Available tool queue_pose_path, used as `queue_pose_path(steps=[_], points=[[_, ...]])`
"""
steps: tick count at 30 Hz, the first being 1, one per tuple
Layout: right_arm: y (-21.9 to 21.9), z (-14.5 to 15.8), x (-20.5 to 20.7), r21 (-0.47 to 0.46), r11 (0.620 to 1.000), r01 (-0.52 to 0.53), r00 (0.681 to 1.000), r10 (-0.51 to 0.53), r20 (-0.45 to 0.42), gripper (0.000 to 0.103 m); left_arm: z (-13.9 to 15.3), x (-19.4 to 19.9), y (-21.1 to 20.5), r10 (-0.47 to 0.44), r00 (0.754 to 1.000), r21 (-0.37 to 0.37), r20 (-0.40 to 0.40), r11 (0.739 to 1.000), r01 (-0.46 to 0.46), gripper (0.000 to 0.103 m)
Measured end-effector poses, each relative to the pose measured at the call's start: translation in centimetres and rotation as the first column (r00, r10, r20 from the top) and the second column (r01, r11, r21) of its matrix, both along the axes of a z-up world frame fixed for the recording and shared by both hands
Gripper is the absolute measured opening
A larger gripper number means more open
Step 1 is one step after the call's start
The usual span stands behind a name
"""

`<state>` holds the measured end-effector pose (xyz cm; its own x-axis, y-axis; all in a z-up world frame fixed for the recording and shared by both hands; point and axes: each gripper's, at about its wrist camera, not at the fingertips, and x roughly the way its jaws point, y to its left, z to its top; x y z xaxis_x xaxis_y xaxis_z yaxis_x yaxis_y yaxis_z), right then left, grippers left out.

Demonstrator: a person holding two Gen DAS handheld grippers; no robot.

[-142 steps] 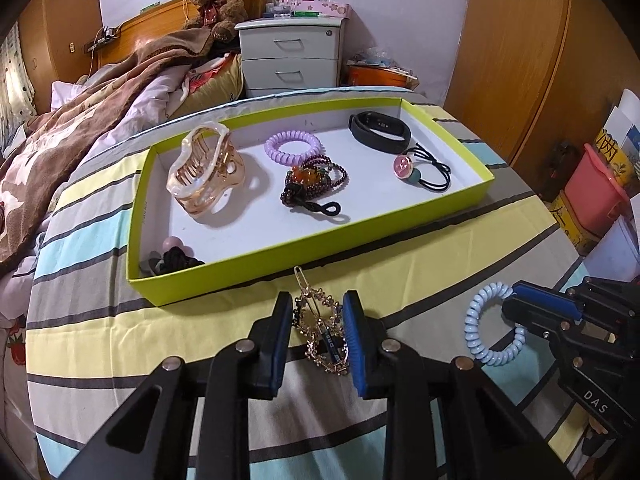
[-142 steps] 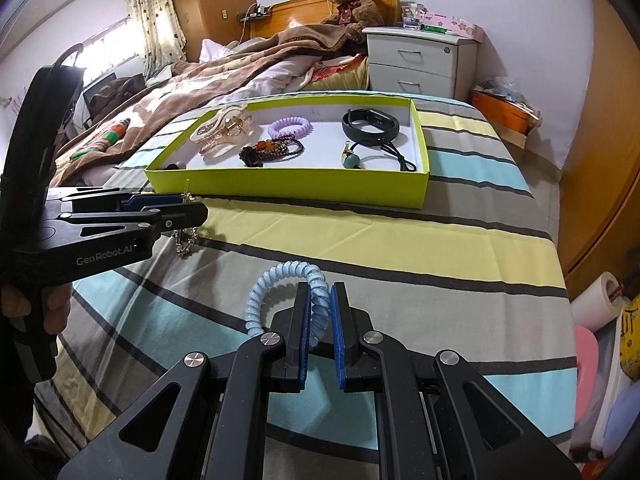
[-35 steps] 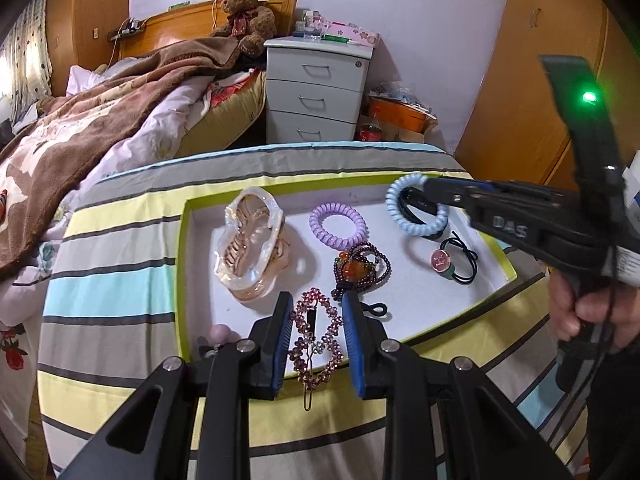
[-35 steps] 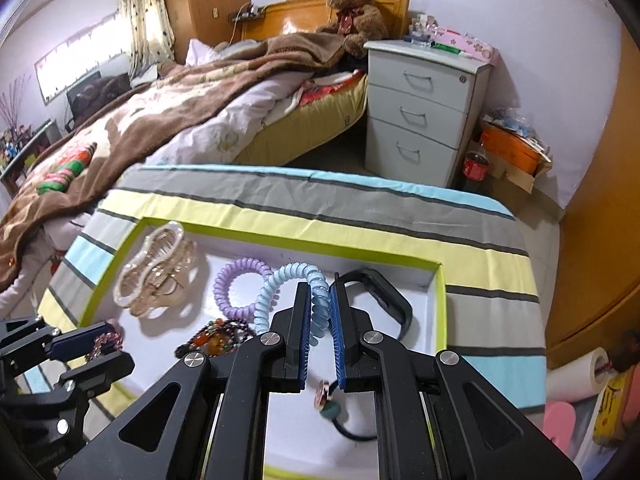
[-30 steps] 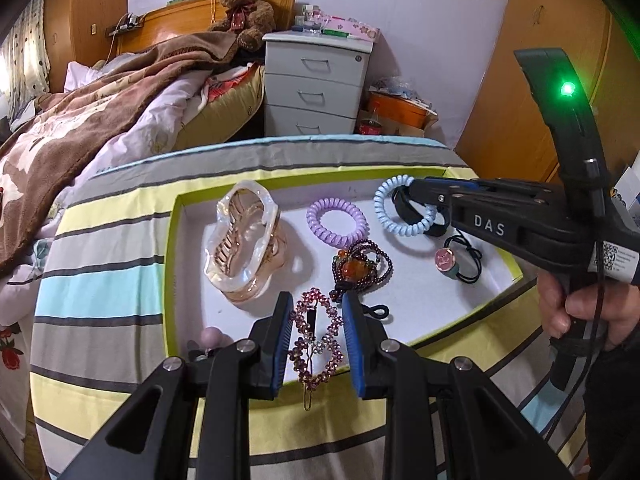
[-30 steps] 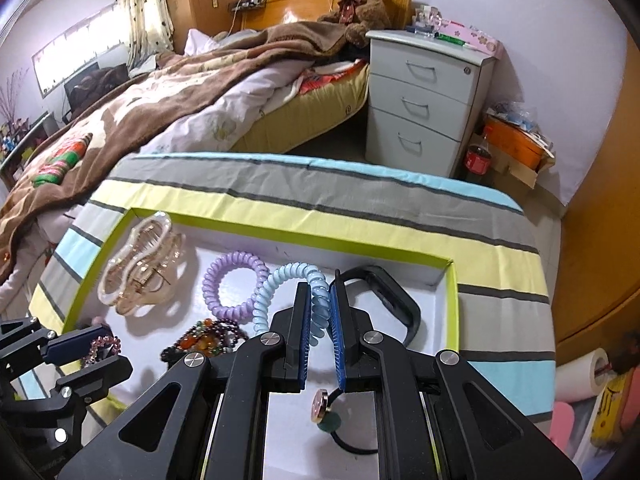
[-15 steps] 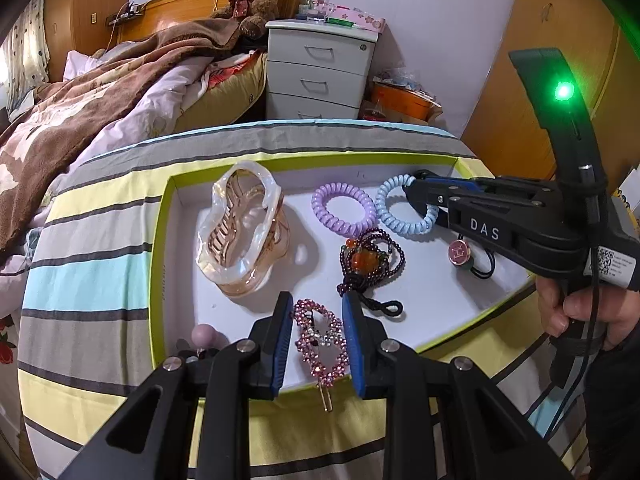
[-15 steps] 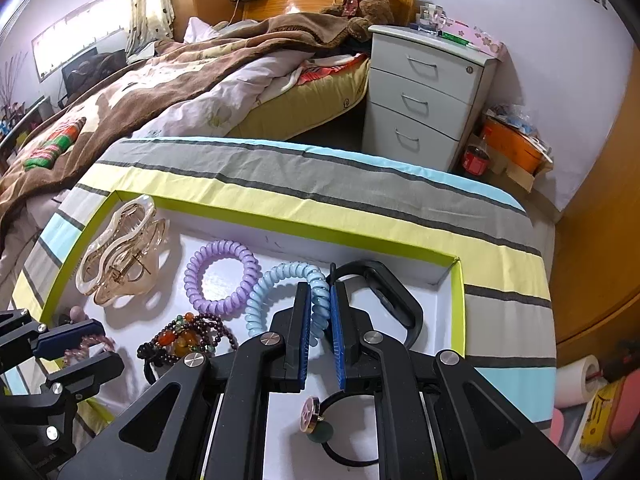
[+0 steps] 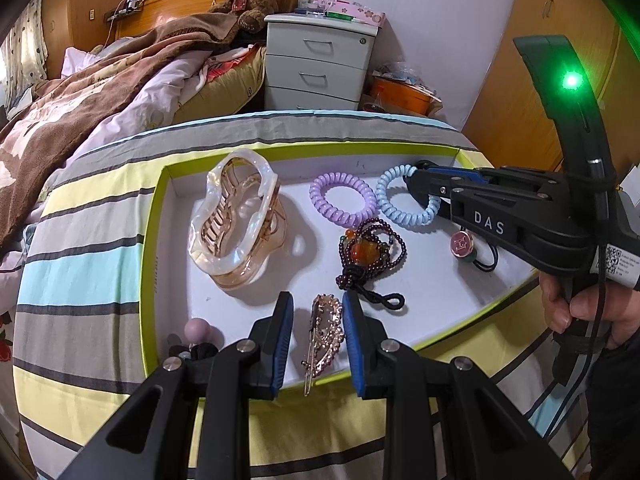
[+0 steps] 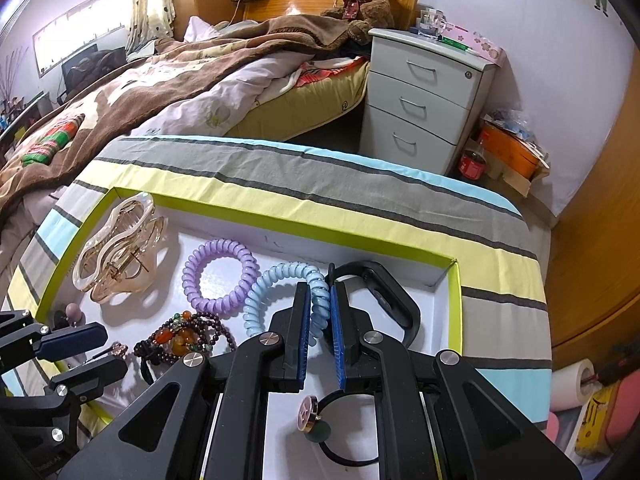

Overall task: Organize jewelry
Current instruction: 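Open both tools to release the hair clip and blue coil into the box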

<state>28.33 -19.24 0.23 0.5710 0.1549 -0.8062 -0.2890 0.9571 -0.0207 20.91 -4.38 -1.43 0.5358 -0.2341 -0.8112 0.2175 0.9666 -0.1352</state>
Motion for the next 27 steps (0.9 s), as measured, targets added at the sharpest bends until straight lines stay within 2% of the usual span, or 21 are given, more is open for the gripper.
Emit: queue_pose_path(steps=[5, 7, 9, 11, 24, 26, 27], points=[[-0.2, 0.1, 0.0, 0.009, 1.0, 0.0, 1.0, 0.0, 0.005, 0.012, -0.1, 0.1, 0.0, 0.002, 1.0, -0.002, -0.004, 1.0, -0.002, 0.027], [-0.3, 0.3, -0.2, 0.013, 1.0, -0.002, 1.0, 0.002, 0.011, 0.017, -0.1, 0.0, 0.0, 0.0, 1.0, -0.006, -0.006, 1.0, 0.0, 0.03], [-0.3, 0.5, -0.4, 0.02, 1.0, -0.006, 1.0, 0.006, 0.015, 0.017, 0.0, 0.0, 0.0, 0.001, 1.0, -0.006, -0.006, 1.0, -0.001, 0.038], [-0.3, 0.6, -0.4, 0.015, 1.0, -0.003, 1.0, 0.002, 0.02, 0.017, 0.0, 0.0, 0.1, 0.001, 1.0, -0.008, -0.004, 1.0, -0.001, 0.041], [-0.2, 1.6, -1.6, 0.024, 1.0, 0.011, 0.999, -0.012, 0.049, 0.02, 0.7, -0.8, 0.1, 0.013, 1.0, -0.007, 0.008, 1.0, -0.013, 0.053], [-0.3, 1.8, -2.0, 0.036, 0.999, 0.019, 0.998, -0.021, 0.055, 0.03, 0.8, -1.0, 0.0, 0.015, 1.0, -0.005, 0.013, 1.0, -0.015, 0.054], [-0.5, 2.0, -2.2, 0.049, 0.999, 0.022, 0.998, -0.024, 0.058, 0.041, 0.9, -1.1, 0.0, 0.018, 1.0, -0.004, 0.015, 1.0, -0.018, 0.055]])
